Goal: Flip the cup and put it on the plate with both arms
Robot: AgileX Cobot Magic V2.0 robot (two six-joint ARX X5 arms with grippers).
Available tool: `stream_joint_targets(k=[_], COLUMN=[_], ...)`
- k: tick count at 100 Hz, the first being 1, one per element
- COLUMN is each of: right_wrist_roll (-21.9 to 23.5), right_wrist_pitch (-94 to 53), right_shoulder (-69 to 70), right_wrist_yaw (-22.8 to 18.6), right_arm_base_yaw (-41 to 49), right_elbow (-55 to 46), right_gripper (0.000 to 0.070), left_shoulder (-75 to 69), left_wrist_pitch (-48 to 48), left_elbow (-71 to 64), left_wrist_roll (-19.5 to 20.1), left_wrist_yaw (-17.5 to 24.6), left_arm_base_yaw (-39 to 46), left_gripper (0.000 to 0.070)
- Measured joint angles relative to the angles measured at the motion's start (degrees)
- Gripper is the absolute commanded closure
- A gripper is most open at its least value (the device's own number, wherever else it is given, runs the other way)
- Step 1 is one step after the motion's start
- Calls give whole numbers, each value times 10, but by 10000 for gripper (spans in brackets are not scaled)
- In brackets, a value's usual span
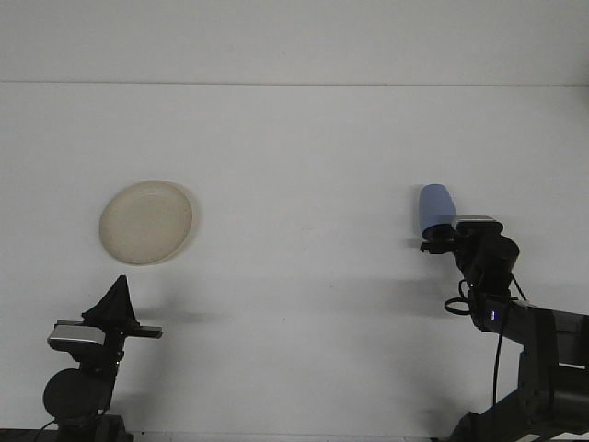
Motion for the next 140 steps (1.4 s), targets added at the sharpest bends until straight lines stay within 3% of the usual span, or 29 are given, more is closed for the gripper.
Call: stream_joint_targets(k=[16, 22, 63, 101, 125, 140], right_wrist_roll=[-4, -5, 3, 22, 33, 67], right_wrist_pitch=[12, 13, -16, -222, -435, -587], right_shoulder=[6, 6, -18, -254, -419, -473], right_wrist_yaw=[-11, -15, -26, -22, 73, 107], right_arm_base_yaw=[0, 0, 2, 64, 162, 235], right_elbow=[3, 3, 6, 6, 6, 54], right_gripper=[636, 699, 698, 698, 699, 699], left_shoulder=[0, 0, 0, 0, 0, 0], left_wrist_pitch=[0, 0, 0, 0, 0, 0], left_elbow=[0, 0, 0, 0, 0, 0], left_wrist_roll=[0, 0, 0, 0, 0, 0], left_wrist_yaw=[0, 0, 0, 0, 0, 0], left_arm_base_yaw=[0, 0, 0, 0, 0, 0], left_gripper=[689, 689, 689, 689, 689, 689])
